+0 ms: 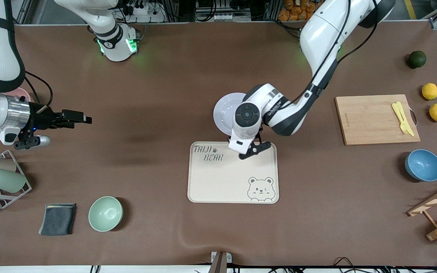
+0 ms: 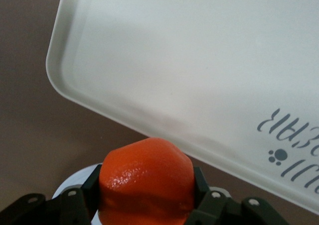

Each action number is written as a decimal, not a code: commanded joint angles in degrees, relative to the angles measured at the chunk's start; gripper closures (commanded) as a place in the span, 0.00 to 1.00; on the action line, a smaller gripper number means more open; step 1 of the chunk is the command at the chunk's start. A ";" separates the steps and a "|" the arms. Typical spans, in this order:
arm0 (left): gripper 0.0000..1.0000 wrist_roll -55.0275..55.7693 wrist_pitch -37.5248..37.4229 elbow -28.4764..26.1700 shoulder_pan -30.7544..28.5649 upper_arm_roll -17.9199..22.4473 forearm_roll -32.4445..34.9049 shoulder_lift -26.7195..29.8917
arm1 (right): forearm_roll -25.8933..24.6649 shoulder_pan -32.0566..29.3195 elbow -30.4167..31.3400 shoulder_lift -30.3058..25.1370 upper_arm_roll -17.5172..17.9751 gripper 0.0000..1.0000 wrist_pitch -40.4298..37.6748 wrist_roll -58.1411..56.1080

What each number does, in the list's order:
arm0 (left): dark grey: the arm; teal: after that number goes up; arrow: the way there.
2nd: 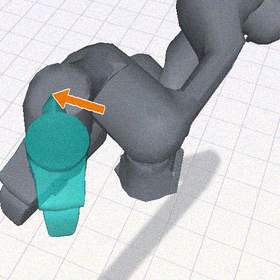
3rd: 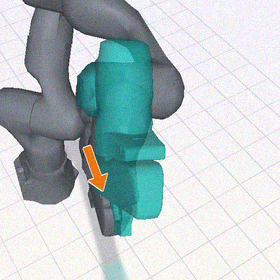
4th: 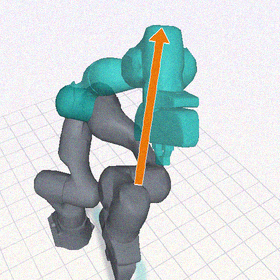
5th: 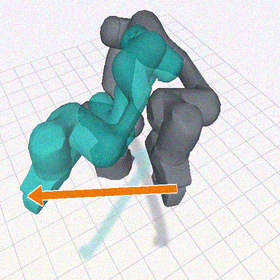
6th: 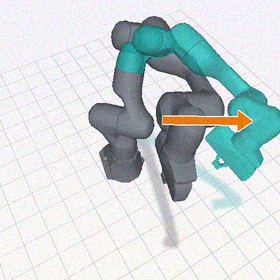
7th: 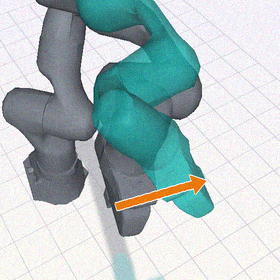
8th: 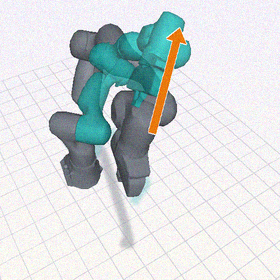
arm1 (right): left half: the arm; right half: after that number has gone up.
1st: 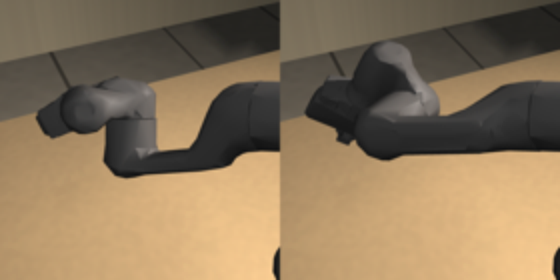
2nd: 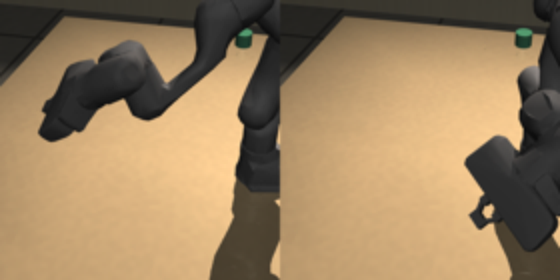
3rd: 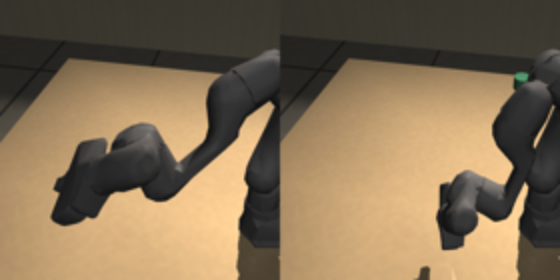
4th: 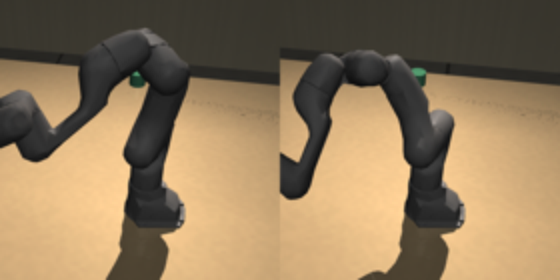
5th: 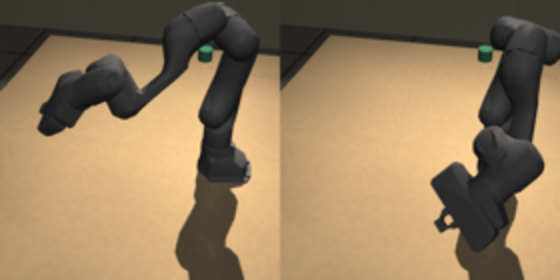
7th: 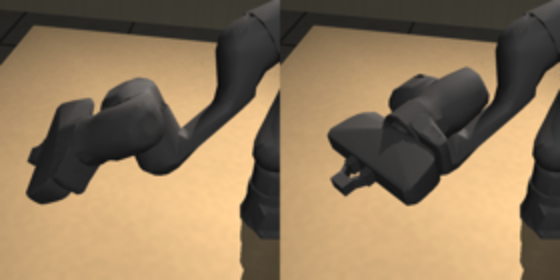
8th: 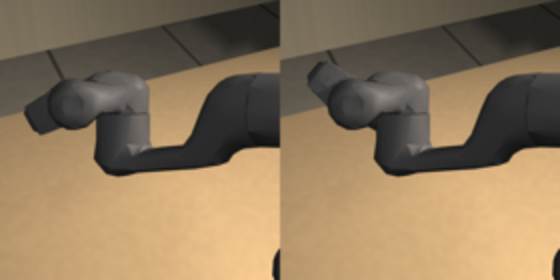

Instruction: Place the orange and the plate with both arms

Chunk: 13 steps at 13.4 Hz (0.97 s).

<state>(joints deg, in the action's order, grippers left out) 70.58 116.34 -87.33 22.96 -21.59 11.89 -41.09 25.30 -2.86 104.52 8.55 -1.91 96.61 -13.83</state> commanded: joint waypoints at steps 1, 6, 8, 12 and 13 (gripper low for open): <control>1.00 4.64 -1.12 -3.90 0.15 -1.52 -0.55 2.86 | 5.69 0.57 4.09 -0.90 -0.11 0.00 1.21 0.74; 1.00 12.47 -1.20 -4.86 2.70 -1.79 -0.81 1.36 | 20.89 4.17 13.32 -0.81 -0.02 0.00 8.32 0.74; 0.60 13.44 -1.20 -5.74 3.05 -1.79 -0.90 1.36 | 27.94 7.67 17.10 -0.64 -0.02 0.00 12.79 0.12; 0.00 16.52 -2.51 -5.57 4.64 -1.79 -0.81 1.53 | 43.64 13.57 22.38 1.55 -0.02 0.00 18.08 -7.04; 0.00 16.17 -3.13 -5.31 4.37 -1.79 -0.81 1.97 | 49.44 14.36 23.44 2.95 -0.02 0.00 18.00 -11.17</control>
<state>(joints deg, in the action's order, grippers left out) 85.84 115.15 -92.76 27.03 -23.60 11.88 -40.40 66.23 10.17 125.38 9.98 -1.40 113.97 -18.36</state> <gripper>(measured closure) 0.000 0.000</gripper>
